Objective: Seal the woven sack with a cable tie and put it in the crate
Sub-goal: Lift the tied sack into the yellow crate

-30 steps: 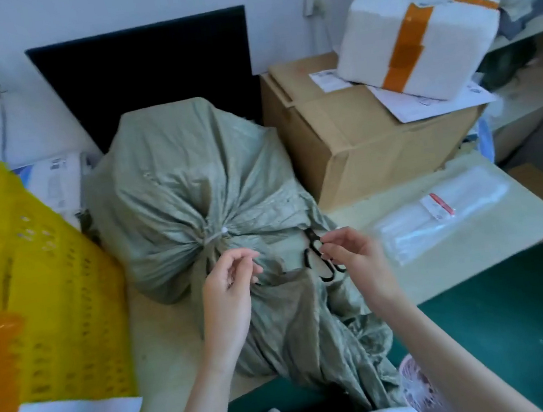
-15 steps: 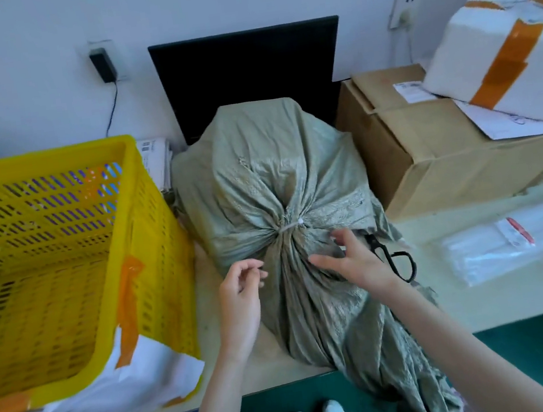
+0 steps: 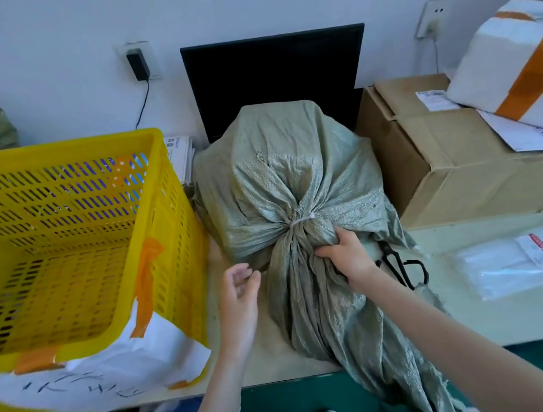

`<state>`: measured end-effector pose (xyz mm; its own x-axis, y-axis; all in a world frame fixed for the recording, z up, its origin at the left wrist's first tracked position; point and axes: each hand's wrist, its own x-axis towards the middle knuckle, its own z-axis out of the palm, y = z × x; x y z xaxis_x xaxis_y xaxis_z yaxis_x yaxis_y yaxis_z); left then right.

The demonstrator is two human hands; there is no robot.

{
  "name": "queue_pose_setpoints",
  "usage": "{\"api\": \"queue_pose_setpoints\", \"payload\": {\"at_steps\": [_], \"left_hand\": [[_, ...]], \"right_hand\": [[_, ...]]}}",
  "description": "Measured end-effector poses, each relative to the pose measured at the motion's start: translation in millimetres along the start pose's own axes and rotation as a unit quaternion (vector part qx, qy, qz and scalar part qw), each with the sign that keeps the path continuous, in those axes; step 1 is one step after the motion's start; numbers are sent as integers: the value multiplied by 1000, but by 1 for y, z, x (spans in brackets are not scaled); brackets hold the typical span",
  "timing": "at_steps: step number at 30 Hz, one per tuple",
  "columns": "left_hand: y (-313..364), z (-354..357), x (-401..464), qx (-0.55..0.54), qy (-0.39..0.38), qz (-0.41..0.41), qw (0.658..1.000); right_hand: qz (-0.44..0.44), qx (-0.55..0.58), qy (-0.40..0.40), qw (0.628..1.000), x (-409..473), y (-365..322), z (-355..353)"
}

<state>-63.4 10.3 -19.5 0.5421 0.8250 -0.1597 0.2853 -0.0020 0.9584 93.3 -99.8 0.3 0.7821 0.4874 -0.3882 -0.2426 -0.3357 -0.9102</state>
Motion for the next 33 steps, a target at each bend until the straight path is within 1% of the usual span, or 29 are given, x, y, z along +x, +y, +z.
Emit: {"api": "queue_pose_setpoints", "payload": {"at_steps": [2,4,8,10,13,16,21,25,27,30,33], "left_hand": [[7,3,-2,4,-23,9,1000],[12,6,-3,30,-56,23,998],[19,13,-1,79,-132,32,988],[22,18,0,100,-143,34,984],[27,26,2,106,-124,23,986],[34,40,-4,118,-104,-10,988],[50,74,-18,143,-39,-47,988],[59,90,-5,144,8,-46,988],[62,91,3,142,18,-53,988],[64,78,13,201,15,-57,978],[65,56,24,254,32,-19,967]], "right_hand": [[36,76,-8,996,0,-9,0],[67,128,-13,989,2,-19,0],[99,194,-18,976,7,-45,2],[103,214,-26,971,10,-58,2],[98,224,-47,968,11,-77,2],[88,248,-61,963,12,-94,4],[68,255,-85,961,11,-124,5],[54,263,-88,959,10,-141,1],[48,262,-78,961,11,-147,0],[54,272,-71,958,11,-150,-7],[60,274,-69,957,12,-149,-17]]}}
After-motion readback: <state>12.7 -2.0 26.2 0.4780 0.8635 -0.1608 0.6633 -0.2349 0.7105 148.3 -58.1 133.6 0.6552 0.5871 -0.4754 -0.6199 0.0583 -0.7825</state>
